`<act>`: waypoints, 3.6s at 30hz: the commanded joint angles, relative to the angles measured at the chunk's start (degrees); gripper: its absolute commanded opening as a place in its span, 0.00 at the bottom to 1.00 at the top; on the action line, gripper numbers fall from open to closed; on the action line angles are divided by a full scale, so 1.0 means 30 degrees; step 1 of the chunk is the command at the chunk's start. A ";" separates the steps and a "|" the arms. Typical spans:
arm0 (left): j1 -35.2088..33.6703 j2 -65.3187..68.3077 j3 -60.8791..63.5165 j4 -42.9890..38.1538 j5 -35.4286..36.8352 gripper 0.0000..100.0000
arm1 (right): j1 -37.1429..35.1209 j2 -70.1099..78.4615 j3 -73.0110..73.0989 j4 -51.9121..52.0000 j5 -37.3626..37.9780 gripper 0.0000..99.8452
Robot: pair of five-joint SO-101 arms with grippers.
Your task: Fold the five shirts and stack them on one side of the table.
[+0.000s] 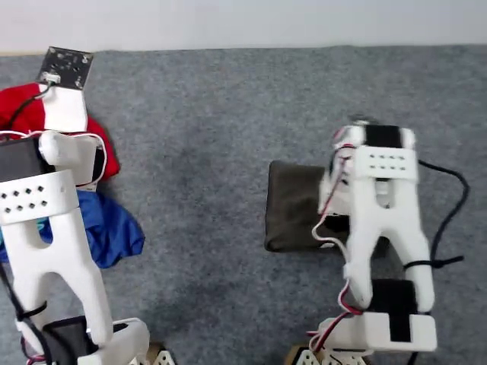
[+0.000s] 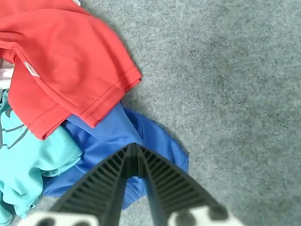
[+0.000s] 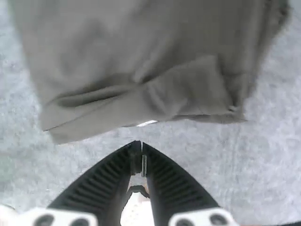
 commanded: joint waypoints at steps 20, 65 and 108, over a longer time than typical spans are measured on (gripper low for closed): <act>-0.0117 -0.0645 -0.0015 0.0234 -0.0264 0.00 | 0.3209 0.4586 0.0000 -0.0015 0.0205 0.01; 0.0029 -0.0733 0.1216 0.0205 -0.0234 0.00 | -0.3824 0.4293 0.0264 0.1158 0.0205 0.01; 0.0000 -0.0645 0.1245 0.0264 -0.0147 0.00 | -0.6813 0.5993 0.0322 0.1099 0.2110 0.01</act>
